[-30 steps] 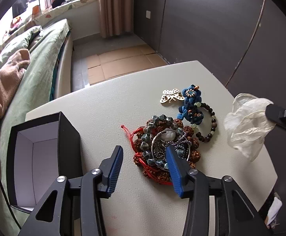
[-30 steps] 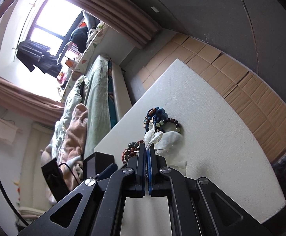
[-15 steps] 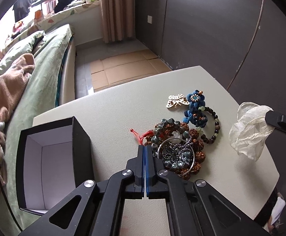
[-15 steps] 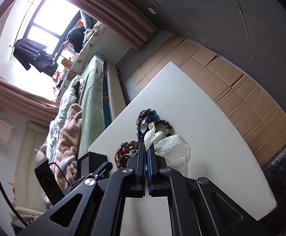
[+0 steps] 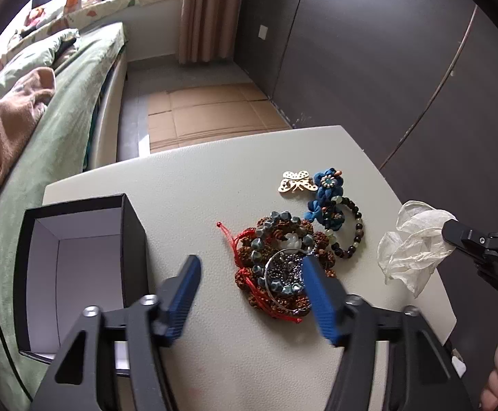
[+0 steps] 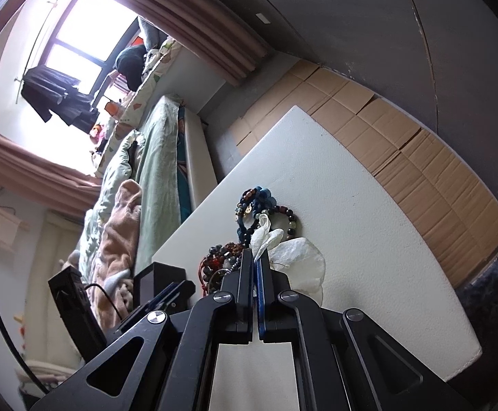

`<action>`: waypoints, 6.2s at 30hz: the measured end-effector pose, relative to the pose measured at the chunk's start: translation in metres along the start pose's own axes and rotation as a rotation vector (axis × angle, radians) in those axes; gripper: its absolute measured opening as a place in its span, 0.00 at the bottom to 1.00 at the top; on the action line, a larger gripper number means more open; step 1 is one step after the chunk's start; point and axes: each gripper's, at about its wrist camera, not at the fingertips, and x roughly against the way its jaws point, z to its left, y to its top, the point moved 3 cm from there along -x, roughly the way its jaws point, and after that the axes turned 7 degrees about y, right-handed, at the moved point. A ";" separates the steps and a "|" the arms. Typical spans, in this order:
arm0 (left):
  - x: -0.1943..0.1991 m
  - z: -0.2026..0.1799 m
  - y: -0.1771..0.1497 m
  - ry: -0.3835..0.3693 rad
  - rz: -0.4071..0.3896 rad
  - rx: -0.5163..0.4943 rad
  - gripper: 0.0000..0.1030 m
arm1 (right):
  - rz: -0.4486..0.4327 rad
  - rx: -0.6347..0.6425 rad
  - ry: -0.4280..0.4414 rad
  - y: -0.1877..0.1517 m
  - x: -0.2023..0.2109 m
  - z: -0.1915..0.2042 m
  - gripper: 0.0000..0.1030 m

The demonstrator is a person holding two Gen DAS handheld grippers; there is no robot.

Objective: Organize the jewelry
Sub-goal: 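Lift the white scrunchie with the right tool while the left tool approaches the silver bangle, then grasp the silver bangle with the left tool and lift it, then drop the bangle into the black box with the left tool while the right tool drops the scrunchie in, then move the left tool to the silver bead chain necklace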

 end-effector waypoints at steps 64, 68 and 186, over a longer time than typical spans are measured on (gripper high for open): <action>-0.032 -0.081 -0.039 0.294 -0.033 -0.237 0.80 | -0.092 -0.054 -0.038 0.017 0.056 -0.035 0.03; -0.032 -0.079 -0.038 0.310 -0.048 -0.220 0.80 | -0.084 -0.029 -0.033 0.015 0.053 -0.028 0.03; 0.078 0.033 -0.013 0.099 -0.139 0.040 0.77 | -0.112 0.258 0.033 -0.038 0.014 0.083 1.00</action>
